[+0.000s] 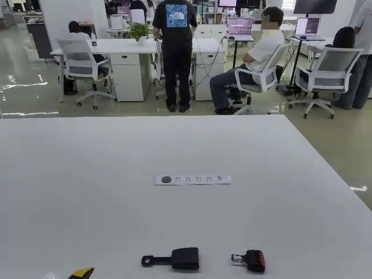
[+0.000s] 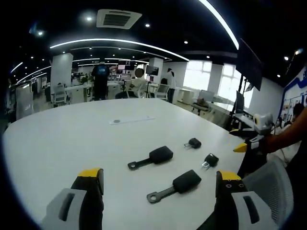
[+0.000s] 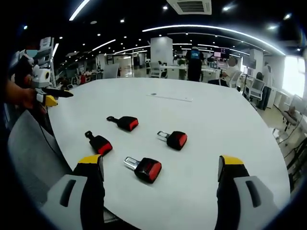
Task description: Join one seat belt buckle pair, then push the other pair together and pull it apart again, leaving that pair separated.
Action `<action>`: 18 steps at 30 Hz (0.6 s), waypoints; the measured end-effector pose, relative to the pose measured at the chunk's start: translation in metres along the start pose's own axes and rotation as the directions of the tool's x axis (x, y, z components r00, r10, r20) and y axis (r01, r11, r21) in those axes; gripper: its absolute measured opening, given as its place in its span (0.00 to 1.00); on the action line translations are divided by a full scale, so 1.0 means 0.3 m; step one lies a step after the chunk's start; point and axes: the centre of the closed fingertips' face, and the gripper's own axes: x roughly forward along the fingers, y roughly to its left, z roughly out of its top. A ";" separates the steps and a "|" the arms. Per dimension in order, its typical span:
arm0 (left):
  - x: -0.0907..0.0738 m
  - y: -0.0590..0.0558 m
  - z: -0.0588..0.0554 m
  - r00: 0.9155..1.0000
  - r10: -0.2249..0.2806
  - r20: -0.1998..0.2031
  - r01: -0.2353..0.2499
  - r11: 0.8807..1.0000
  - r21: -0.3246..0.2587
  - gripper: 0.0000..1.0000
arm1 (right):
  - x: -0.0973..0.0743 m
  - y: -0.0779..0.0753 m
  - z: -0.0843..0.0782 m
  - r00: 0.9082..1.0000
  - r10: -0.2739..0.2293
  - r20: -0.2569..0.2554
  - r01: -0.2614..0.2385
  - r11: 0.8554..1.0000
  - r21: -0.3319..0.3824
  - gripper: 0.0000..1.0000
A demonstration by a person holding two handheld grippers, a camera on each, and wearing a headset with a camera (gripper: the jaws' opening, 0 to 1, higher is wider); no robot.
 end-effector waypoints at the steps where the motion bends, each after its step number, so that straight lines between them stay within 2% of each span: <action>1: 0.001 0.002 -0.002 1.000 0.000 0.000 0.000 1.000 0.002 0.99 | 0.000 0.000 -0.002 1.000 0.000 0.000 0.000 1.000 0.002 0.99; 10: 0.004 0.012 -0.011 1.000 0.001 -0.001 -0.001 1.000 -0.001 0.99 | 0.005 -0.005 -0.020 1.000 0.001 -0.004 -0.001 1.000 0.004 0.99; 18: 0.004 0.005 -0.007 1.000 0.004 0.000 -0.004 1.000 -0.002 0.99 | 0.008 -0.009 -0.017 1.000 -0.001 -0.001 0.001 1.000 0.004 0.99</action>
